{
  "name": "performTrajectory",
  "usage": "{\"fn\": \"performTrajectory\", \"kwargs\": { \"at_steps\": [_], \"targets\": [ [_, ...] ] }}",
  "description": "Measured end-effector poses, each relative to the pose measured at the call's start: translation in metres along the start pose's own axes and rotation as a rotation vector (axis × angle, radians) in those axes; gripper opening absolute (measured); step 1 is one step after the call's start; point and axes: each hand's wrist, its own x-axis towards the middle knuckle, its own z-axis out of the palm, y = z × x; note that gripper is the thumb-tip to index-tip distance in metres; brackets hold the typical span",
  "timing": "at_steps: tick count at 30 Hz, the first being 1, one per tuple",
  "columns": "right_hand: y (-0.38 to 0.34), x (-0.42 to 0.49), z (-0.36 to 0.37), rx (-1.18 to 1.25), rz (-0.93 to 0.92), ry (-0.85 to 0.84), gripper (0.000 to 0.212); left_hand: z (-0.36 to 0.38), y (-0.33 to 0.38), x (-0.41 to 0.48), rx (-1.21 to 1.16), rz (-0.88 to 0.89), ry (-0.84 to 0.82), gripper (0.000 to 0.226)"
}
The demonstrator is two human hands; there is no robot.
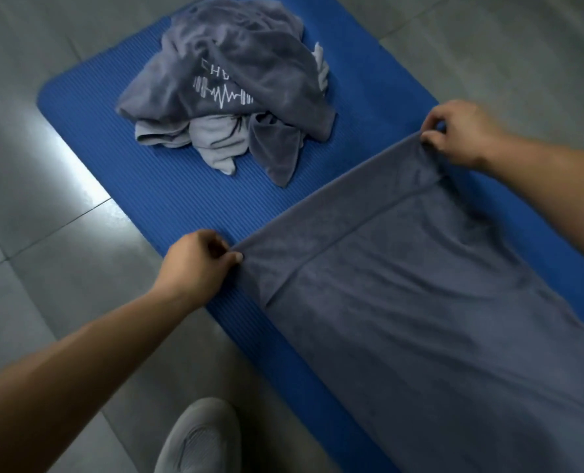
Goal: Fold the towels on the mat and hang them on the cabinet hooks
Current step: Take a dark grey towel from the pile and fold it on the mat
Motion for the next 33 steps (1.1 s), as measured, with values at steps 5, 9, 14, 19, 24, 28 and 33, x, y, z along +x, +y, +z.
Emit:
{"fn": "performTrajectory", "kwargs": {
  "at_steps": [5,9,14,19,24,28,33],
  "targets": [
    [-0.031,0.003,-0.031,-0.021,-0.060,0.194,0.018,-0.029,0.001,0.002,-0.155,0.018,0.130,0.019],
    [-0.043,-0.012,-0.052,0.021,-0.063,0.302,0.021,-0.053,0.013,-0.019,-0.173,0.156,0.133,0.019],
    [-0.011,-0.075,-0.064,0.031,-0.096,0.260,0.032,-0.051,0.050,-0.080,-0.087,0.345,-0.115,0.013],
    [0.073,-0.181,-0.044,0.104,-0.038,0.255,0.036,0.004,0.105,-0.158,0.078,0.449,-0.399,0.018],
    [0.167,-0.293,-0.023,0.137,-0.002,0.279,0.031,0.126,0.141,-0.245,0.189,0.570,-0.620,0.017],
    [0.255,-0.410,0.007,0.236,0.071,0.242,0.028,0.255,0.163,-0.327,0.140,0.630,-0.707,0.017],
    [0.332,-0.535,0.057,0.308,0.258,0.156,0.027,0.383,0.155,-0.409,0.092,0.691,-0.597,0.013]
  ]
}}
